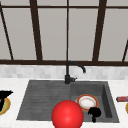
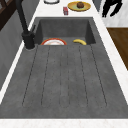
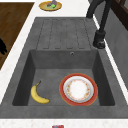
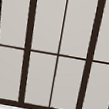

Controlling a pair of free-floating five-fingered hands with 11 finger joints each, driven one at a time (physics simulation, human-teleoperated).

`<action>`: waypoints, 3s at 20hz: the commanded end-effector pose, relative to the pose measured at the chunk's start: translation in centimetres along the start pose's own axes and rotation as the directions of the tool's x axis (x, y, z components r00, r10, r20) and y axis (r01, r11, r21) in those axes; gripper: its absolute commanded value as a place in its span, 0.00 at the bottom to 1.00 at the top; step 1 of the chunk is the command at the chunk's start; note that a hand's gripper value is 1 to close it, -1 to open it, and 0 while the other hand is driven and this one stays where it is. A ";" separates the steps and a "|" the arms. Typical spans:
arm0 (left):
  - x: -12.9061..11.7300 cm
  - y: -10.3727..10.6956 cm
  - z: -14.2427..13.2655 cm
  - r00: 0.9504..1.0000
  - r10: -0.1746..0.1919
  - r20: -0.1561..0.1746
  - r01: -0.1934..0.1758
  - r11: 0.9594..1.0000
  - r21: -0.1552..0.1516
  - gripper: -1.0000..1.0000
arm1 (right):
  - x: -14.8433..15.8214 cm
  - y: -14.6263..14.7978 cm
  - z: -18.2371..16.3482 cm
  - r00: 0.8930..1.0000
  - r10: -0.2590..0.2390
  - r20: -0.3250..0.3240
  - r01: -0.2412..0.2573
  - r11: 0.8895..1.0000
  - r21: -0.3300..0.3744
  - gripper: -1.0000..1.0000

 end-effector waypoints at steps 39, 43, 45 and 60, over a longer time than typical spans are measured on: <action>4.1 -3.9 -17.9 0.988 0.055 -0.141 -0.051 0.998 0.031 0.00 | 0.0 0.0 0.0 1.000 0.000 0.000 0.000 1.000 0.000 0.50; 3.9 -4.2 -17.9 0.987 0.049 -0.151 -0.046 0.999 0.022 0.00 | 0.0 0.0 0.0 1.000 0.000 0.000 0.000 1.000 0.000 0.50; 4.0 -4.0 -18.1 0.993 0.047 -0.106 -0.051 0.998 -0.033 0.00 | 0.0 0.0 0.0 1.000 0.000 0.000 0.000 1.000 0.000 0.50; 5.8 -4.0 -21.6 0.984 0.019 -0.178 -0.019 1.000 0.002 0.00 | 0.0 0.0 0.0 1.000 0.000 0.000 0.000 1.000 0.000 0.50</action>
